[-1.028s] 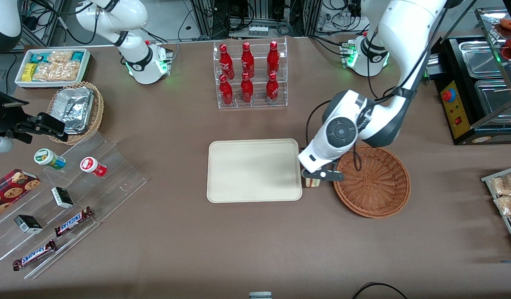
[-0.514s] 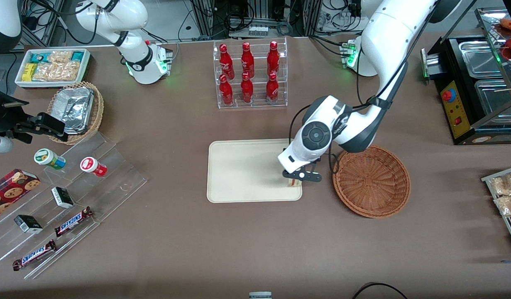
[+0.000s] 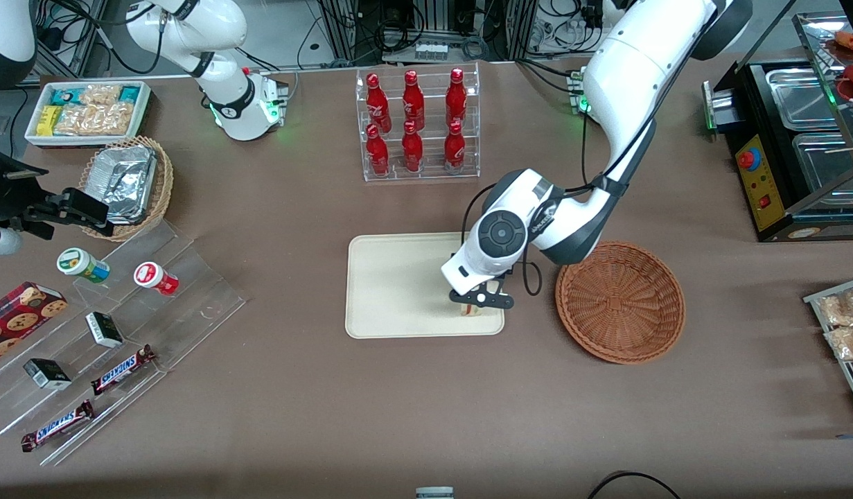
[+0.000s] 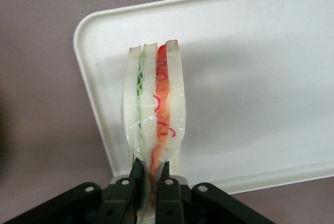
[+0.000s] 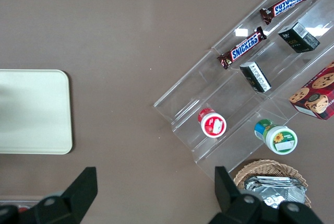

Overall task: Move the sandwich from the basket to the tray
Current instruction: 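Carry the sandwich with the left gripper over the cream tray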

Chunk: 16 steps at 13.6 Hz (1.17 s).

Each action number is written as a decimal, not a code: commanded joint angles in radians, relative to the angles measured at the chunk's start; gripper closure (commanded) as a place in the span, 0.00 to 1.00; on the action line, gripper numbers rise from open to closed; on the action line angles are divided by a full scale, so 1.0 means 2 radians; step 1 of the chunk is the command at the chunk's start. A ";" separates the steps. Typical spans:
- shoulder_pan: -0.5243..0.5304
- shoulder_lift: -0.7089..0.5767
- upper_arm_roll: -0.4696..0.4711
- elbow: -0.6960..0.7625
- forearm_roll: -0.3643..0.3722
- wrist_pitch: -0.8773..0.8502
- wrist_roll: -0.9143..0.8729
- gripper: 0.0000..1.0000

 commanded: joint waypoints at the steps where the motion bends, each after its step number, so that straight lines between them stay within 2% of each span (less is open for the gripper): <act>1: -0.020 0.030 0.007 0.050 0.007 -0.009 -0.022 1.00; 6: -0.037 0.068 0.008 0.096 0.031 -0.009 -0.057 1.00; 16: -0.039 0.081 0.008 0.097 0.043 -0.008 -0.061 1.00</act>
